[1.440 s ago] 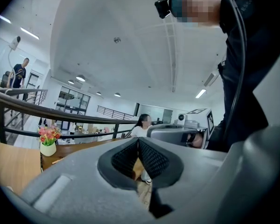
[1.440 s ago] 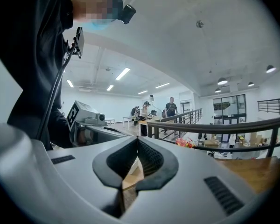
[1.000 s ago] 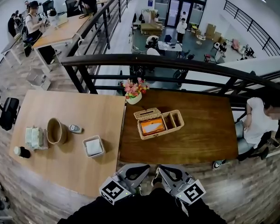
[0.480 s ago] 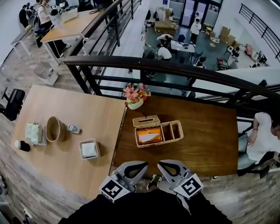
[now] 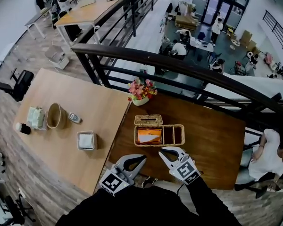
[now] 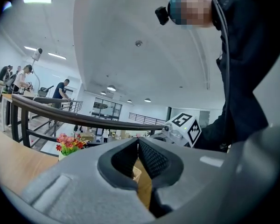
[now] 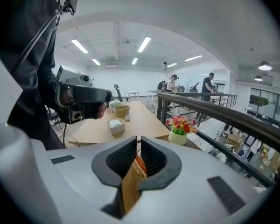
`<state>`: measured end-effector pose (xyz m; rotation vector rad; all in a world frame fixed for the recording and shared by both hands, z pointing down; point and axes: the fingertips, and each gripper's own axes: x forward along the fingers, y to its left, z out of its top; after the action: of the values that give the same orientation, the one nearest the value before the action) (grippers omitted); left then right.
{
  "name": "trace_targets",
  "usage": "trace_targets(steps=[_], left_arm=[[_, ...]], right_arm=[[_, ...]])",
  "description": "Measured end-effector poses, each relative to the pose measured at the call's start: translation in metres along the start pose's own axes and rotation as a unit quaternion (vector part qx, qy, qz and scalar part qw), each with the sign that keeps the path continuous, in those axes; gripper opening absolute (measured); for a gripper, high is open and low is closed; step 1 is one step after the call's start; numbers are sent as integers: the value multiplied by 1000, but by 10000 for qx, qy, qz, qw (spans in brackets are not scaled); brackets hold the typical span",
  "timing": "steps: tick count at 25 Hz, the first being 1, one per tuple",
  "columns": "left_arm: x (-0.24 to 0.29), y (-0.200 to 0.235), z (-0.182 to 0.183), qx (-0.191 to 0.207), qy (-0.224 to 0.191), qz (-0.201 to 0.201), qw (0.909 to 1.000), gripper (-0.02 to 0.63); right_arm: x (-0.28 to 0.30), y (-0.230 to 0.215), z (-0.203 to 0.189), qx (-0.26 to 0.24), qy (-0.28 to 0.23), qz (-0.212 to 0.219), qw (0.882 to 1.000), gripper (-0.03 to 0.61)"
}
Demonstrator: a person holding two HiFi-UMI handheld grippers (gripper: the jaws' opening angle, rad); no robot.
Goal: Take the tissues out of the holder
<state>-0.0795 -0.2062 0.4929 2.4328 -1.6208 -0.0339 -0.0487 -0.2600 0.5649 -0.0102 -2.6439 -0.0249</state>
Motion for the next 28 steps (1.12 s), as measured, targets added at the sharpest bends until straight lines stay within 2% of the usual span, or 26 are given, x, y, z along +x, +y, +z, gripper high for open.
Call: trace_targets(steps=[4, 9, 14, 20, 24, 28], left_arm=[[15, -1, -1, -53, 1, 263, 9996, 9], [30, 1, 2, 20, -87, 501, 9987, 9], [42, 7, -11, 218, -117, 700, 9972, 9], [48, 31, -29, 130, -69, 636, 9979, 9], [52, 47, -34, 48, -51, 562, 9984, 9], [50, 61, -39, -19, -53, 540, 9985, 9]], right_arm=[[17, -22, -29, -340, 628, 377, 9967, 50], [39, -45, -61, -600, 1351, 712, 9865, 99], [62, -61, -97, -866, 2217, 1005, 9660, 195], [97, -77, -124, -1209, 2970, 1145, 9402, 265], [116, -84, -141, -1274, 3335, 1221, 9261, 318], [132, -83, -154, -1239, 3602, 1328, 9150, 340]])
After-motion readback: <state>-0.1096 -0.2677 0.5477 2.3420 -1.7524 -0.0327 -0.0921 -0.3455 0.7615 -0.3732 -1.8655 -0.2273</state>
